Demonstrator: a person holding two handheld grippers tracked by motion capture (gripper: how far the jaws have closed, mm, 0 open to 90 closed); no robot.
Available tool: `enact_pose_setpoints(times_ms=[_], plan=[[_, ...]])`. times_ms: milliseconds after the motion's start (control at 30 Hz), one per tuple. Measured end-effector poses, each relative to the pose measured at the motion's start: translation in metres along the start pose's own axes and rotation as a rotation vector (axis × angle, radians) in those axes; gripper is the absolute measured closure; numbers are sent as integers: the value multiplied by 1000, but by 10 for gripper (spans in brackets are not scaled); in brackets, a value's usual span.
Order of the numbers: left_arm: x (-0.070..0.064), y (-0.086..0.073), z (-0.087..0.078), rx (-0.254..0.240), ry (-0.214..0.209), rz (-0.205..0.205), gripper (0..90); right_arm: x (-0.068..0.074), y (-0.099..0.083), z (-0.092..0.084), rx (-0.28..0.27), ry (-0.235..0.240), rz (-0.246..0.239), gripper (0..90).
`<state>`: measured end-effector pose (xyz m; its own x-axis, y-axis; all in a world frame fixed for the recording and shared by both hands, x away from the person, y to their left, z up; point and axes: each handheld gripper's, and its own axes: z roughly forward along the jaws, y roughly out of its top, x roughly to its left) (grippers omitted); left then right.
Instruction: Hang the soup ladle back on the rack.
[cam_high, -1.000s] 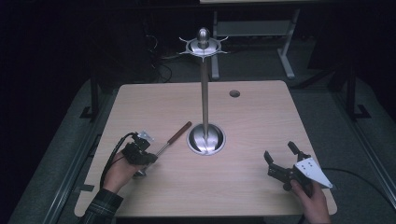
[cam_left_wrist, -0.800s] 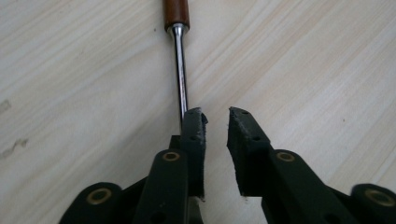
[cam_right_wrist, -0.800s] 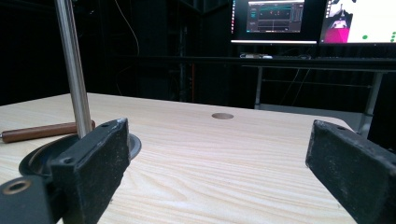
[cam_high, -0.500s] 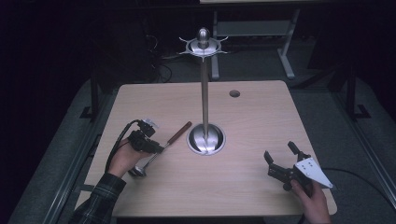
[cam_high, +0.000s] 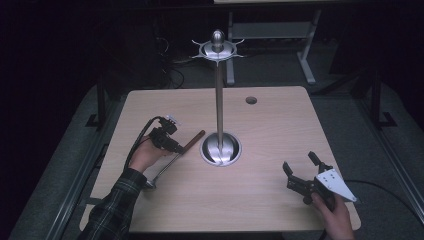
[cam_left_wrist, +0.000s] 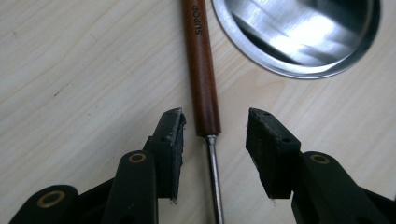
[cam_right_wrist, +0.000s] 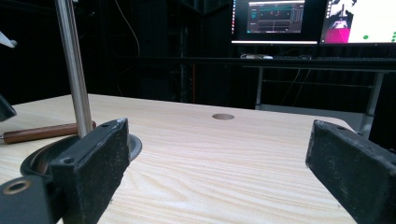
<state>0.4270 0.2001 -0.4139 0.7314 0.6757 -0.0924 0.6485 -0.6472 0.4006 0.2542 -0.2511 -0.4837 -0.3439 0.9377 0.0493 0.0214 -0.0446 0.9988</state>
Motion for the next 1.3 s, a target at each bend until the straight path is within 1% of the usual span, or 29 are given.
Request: enact_pose_setpoints(times_ms=[33, 133, 167, 233, 267, 300, 567, 700, 767, 867, 1033, 1133, 1233, 1300], plan=[[1, 1, 2, 4, 3, 4, 566, 0, 0, 0, -1, 0, 0, 60], [2, 4, 9, 16, 1, -3, 580, 0, 0, 0, -2, 0, 0, 60], [2, 5, 11, 21, 4, 9, 586, 0, 0, 0, -2, -1, 1, 60], [1, 7, 15, 27, 0, 6, 598, 0, 0, 0, -2, 0, 1, 60], [1, 7, 16, 28, 7, 15, 605, 0, 0, 0, 0, 1, 1, 60], [0, 8, 18, 29, 9, 14, 613, 0, 0, 0, -1, 1, 2, 60], [-5, 11, 27, 64, 42, 52, 659, 0, 0, 0, -1, 1, 1, 60], [-7, 12, 30, 72, 52, 57, 671, 0, 0, 0, -1, 2, 1, 60], [-7, 12, 31, 68, 57, 47, 680, 0, 0, 0, -1, 2, 0, 60], [-8, 11, 33, 79, 69, 53, 689, 0, 0, 0, 0, 2, 1, 60], [-9, 11, 33, 76, 76, 49, 693, 0, 0, 0, -1, 2, -1, 60], [-9, 11, 33, 74, 75, 40, 700, 0, 0, 0, -1, 1, -2, 60], [-8, 10, 33, 57, 70, 17, 707, 0, 0, 0, -1, 1, 0, 60], [-7, 9, 32, 55, 66, 15, 715, 0, 0, 0, -1, 2, 0, 60]])
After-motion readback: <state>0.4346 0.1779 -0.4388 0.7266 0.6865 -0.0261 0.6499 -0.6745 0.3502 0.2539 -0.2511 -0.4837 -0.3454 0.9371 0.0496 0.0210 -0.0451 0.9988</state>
